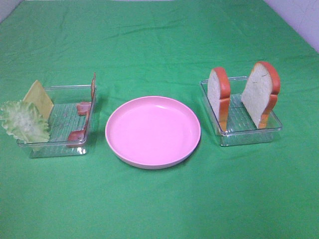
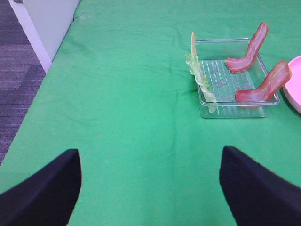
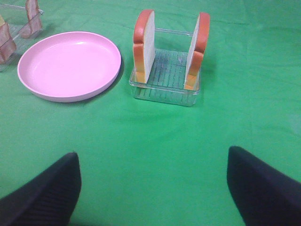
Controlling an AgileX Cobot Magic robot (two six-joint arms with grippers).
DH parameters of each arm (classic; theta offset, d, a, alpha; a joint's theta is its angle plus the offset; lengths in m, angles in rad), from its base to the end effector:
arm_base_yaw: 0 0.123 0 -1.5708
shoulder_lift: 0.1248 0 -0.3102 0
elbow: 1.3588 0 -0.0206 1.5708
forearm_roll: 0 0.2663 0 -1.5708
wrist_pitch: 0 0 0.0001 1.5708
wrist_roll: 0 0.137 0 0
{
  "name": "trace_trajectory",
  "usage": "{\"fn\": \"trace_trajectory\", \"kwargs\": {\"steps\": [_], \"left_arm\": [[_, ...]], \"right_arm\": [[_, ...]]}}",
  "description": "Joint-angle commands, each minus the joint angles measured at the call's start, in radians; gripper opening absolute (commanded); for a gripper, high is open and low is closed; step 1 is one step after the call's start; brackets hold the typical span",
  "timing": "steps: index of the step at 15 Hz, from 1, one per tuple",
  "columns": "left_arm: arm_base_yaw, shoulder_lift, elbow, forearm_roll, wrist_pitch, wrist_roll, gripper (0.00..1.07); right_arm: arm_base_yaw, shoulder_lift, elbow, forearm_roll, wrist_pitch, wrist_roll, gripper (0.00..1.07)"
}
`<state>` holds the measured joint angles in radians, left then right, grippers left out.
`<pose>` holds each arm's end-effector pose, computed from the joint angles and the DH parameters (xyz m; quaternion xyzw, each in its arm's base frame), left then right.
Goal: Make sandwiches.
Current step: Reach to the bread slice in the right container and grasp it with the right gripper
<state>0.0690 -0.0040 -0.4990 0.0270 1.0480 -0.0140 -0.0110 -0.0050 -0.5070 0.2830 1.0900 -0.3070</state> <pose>0.0244 0.0049 0.2651 -0.0357 0.8483 0.0280 0.5276 0.0187 0.0337 0.2666 -0.1335 0.8386 0.0584 0.5249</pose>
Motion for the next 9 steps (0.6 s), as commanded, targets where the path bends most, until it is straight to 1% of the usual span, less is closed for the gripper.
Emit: {"fn": "trace_trajectory", "kwargs": {"steps": [1, 9], "left_arm": [[-0.004, -0.024, 0.001, 0.003, -0.004, -0.001, 0.76], [-0.004, -0.024, 0.001, 0.003, -0.004, -0.001, 0.76]], "right_arm": [[-0.003, -0.015, 0.002, 0.000, -0.004, 0.001, 0.80], [-0.003, -0.015, 0.002, 0.000, -0.004, 0.001, 0.80]]}}
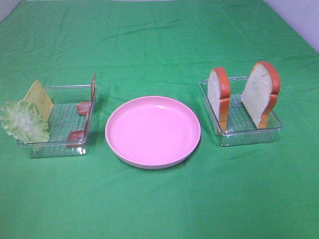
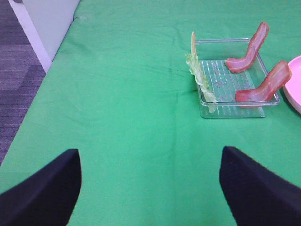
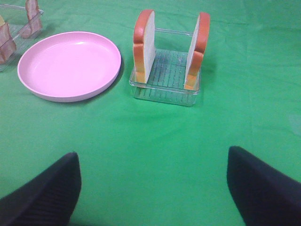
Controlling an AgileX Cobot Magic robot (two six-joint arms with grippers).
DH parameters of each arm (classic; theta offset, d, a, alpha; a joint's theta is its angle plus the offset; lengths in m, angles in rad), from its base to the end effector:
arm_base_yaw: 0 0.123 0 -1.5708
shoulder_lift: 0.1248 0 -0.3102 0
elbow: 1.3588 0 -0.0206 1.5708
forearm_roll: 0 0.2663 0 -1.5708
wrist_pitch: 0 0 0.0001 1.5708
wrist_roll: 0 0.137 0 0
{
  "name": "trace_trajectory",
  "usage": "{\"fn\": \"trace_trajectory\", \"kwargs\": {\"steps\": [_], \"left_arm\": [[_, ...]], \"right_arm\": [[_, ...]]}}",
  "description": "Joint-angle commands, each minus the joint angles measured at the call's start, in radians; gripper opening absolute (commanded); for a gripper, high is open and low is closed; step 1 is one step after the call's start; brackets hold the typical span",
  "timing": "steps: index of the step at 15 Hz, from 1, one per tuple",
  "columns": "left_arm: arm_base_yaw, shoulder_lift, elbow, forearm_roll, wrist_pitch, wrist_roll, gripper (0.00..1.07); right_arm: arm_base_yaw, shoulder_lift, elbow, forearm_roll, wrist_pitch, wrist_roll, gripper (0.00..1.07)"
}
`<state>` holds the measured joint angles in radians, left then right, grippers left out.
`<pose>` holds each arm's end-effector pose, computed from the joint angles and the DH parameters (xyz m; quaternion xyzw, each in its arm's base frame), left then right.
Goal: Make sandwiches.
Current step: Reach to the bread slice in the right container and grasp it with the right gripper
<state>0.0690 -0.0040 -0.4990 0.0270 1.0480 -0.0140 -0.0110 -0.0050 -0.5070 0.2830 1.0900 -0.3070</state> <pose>0.0244 0.0049 0.2651 -0.0357 0.8483 0.0280 0.5276 0.0187 0.0337 0.2666 -0.1335 0.8386 0.0584 0.5249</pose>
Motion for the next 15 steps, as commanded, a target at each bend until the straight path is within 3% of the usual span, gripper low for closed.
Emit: {"fn": "trace_trajectory", "kwargs": {"steps": [1, 15], "left_arm": [[-0.004, -0.024, 0.001, 0.003, -0.004, -0.001, 0.76], [-0.004, -0.024, 0.001, 0.003, -0.004, -0.001, 0.76]], "right_arm": [[-0.003, -0.015, 0.002, 0.000, -0.004, 0.001, 0.80], [-0.003, -0.015, 0.002, 0.000, -0.004, 0.001, 0.80]]}}
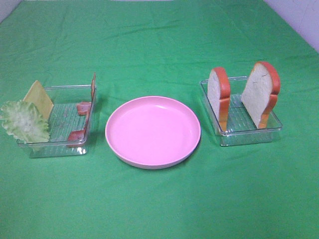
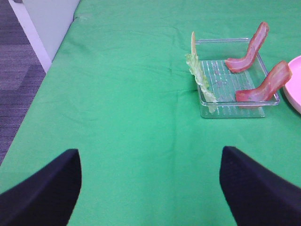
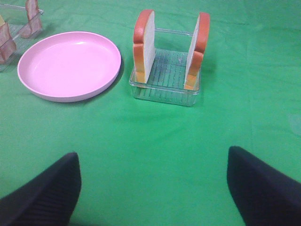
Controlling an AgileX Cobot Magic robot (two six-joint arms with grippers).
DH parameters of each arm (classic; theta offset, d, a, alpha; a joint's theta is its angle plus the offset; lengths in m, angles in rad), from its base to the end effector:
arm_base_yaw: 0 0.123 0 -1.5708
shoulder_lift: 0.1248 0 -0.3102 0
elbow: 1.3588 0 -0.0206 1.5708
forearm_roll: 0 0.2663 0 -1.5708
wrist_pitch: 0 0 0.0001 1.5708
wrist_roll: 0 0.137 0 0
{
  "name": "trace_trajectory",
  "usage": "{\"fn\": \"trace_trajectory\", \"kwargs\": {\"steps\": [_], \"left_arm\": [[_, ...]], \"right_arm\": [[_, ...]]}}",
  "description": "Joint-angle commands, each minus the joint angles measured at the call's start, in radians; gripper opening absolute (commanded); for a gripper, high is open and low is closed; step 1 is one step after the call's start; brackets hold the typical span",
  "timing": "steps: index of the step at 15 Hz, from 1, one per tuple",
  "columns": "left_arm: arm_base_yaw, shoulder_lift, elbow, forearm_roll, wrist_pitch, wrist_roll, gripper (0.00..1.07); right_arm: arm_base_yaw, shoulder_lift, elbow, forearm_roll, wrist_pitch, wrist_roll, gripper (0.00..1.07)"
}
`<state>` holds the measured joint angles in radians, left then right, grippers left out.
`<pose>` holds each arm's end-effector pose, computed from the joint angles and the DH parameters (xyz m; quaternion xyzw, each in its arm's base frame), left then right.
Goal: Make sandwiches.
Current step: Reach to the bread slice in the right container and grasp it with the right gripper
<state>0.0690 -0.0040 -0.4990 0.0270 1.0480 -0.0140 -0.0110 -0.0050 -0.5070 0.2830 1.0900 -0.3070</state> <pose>0.0244 0.0049 0.2651 -0.0357 0.8483 0.0280 0.5276 0.0187 0.0337 0.2666 -0.1335 0.8386 0.0584 0.5249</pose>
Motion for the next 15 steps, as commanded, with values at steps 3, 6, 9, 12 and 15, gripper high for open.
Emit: {"fn": "trace_trajectory", "kwargs": {"steps": [3, 6, 9, 12, 15], "left_arm": [[-0.004, -0.024, 0.001, 0.003, -0.004, -0.001, 0.76], [-0.004, -0.024, 0.001, 0.003, -0.004, -0.001, 0.76], [-0.004, -0.024, 0.001, 0.003, -0.004, -0.001, 0.76], [-0.004, -0.024, 0.001, 0.003, -0.004, -0.001, 0.76], [-0.004, -0.024, 0.001, 0.003, -0.004, -0.001, 0.76]], "right_arm": [[-0.003, -0.015, 0.002, 0.000, -0.004, 0.001, 0.80], [-0.003, -0.014, 0.002, 0.000, -0.004, 0.003, 0.80], [-0.003, -0.014, 0.002, 0.000, -0.004, 0.004, 0.80], [-0.003, -0.014, 0.002, 0.007, -0.004, 0.004, 0.80], [-0.003, 0.035, -0.013, -0.004, -0.071, 0.089, 0.77]]}}
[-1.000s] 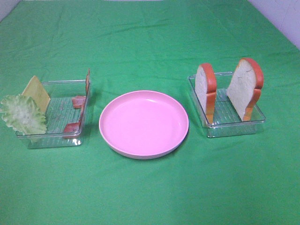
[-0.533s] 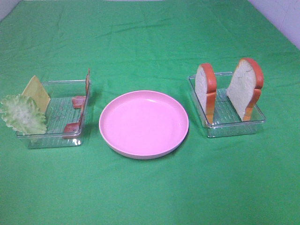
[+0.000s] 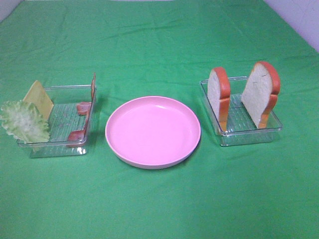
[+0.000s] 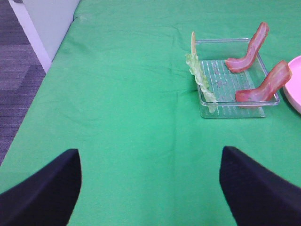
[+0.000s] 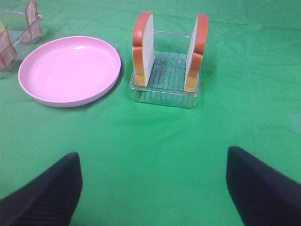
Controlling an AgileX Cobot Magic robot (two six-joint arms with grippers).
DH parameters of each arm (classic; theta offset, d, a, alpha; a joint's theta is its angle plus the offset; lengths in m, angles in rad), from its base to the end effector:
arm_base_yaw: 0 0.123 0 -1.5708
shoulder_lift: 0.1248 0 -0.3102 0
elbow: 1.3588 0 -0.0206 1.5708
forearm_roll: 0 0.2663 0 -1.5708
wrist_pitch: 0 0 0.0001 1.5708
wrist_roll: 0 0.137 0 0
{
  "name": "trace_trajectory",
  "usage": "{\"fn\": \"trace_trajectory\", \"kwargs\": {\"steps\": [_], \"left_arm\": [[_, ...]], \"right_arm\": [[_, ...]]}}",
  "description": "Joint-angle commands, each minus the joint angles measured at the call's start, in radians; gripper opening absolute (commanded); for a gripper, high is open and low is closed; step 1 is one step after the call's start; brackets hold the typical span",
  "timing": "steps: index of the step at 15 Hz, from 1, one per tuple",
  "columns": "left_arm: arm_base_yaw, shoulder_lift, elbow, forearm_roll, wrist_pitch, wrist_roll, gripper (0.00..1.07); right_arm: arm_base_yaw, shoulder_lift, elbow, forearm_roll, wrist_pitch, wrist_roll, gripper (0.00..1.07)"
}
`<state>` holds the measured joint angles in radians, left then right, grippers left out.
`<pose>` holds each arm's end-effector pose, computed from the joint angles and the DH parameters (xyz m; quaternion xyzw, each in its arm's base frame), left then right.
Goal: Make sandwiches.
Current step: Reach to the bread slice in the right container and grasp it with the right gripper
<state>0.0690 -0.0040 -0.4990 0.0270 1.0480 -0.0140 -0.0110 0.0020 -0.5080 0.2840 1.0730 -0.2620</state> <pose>0.0244 0.0049 0.2651 -0.0357 0.8483 0.0280 0.5276 0.0207 0.0335 0.2688 -0.1126 0.8388 0.0702 0.5281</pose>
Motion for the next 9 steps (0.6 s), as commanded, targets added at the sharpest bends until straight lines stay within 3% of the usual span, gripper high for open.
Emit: {"fn": "trace_trajectory", "kwargs": {"steps": [1, 5, 9], "left_arm": [[-0.004, -0.024, 0.001, 0.003, -0.004, -0.001, 0.76], [-0.004, -0.024, 0.001, 0.003, -0.004, -0.001, 0.76], [-0.004, -0.024, 0.001, 0.003, -0.004, -0.001, 0.76]], "right_arm": [[-0.003, 0.080, -0.025, -0.005, -0.100, 0.060, 0.77], [-0.003, 0.346, -0.079, 0.015, -0.210, 0.088, 0.76], [-0.003, 0.710, -0.185, 0.137, -0.273, 0.090, 0.76]]}}
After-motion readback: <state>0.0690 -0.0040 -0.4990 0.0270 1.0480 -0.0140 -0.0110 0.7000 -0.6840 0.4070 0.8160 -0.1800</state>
